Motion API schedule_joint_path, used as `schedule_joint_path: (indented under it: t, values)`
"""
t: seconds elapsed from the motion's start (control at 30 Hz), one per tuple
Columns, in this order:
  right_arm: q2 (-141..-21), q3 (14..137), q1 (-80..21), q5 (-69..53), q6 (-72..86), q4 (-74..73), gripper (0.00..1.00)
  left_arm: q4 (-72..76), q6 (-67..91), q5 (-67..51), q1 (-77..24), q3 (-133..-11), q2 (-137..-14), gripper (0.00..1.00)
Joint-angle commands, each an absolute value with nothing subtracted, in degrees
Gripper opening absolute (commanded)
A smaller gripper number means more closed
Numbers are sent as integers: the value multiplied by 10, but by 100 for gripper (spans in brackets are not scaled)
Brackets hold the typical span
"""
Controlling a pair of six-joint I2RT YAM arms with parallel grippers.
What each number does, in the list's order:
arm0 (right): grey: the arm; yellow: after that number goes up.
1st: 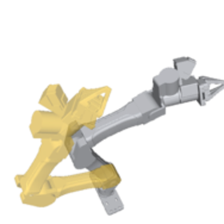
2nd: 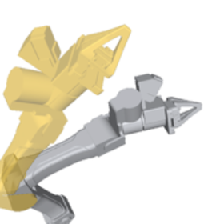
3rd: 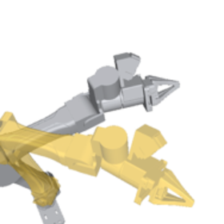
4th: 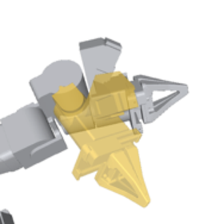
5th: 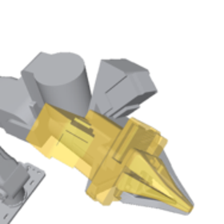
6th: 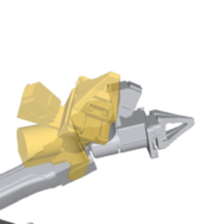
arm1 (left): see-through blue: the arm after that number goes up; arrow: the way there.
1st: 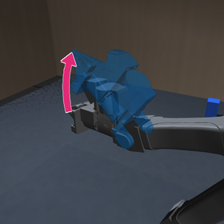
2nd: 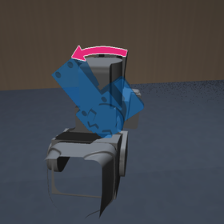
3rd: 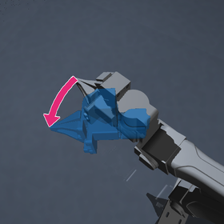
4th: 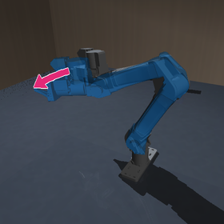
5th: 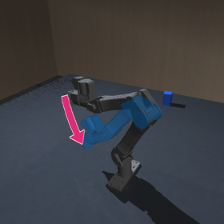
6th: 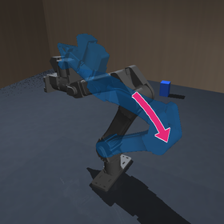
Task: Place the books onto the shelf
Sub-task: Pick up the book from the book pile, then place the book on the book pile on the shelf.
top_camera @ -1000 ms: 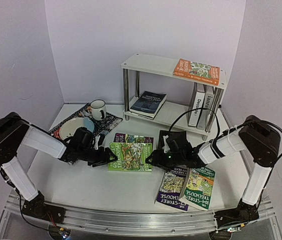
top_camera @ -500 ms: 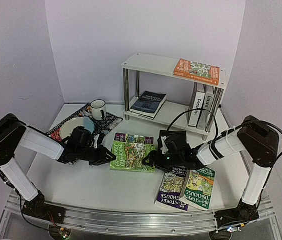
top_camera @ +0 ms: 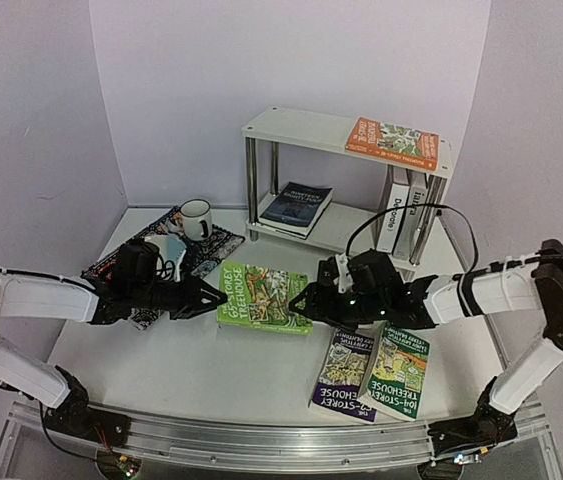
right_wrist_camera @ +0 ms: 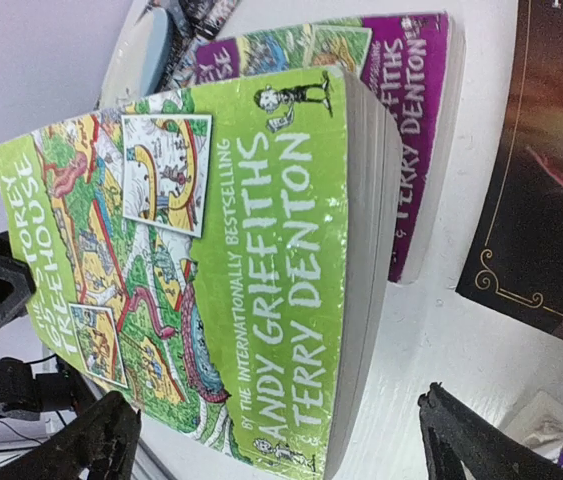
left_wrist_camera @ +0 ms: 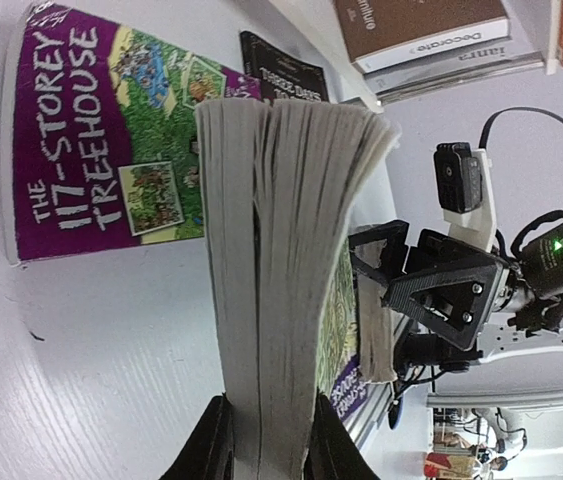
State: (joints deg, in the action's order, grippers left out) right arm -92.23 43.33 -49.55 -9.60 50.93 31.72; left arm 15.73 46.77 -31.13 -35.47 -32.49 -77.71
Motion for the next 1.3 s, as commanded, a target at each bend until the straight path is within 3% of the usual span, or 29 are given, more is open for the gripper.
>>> schedule_joint_path:
  t: [0.0, 0.2, 0.4, 0.73, 1.1, 1.27]
  values:
    - [-850, 446, -497, -75, 529, 237, 98, 204, 494, -365, -350, -348, -715, 0]
    - [-795, 475, -487, -117, 592, 179, 98, 203, 512, -387, -348, -367, -683, 0]
    - [-727, 463, -486, -99, 632, 180, 87, 203, 525, -436, -348, -397, -678, 0]
    - [-702, 461, -486, -118, 672, 181, 82, 203, 535, -471, -348, -443, -649, 0]
    - [-678, 436, -486, -142, 719, 284, 48, 203, 542, -489, -348, -464, -652, 1]
    - [-671, 440, -486, -157, 734, 298, 33, 203, 543, -487, -348, -462, -656, 5]
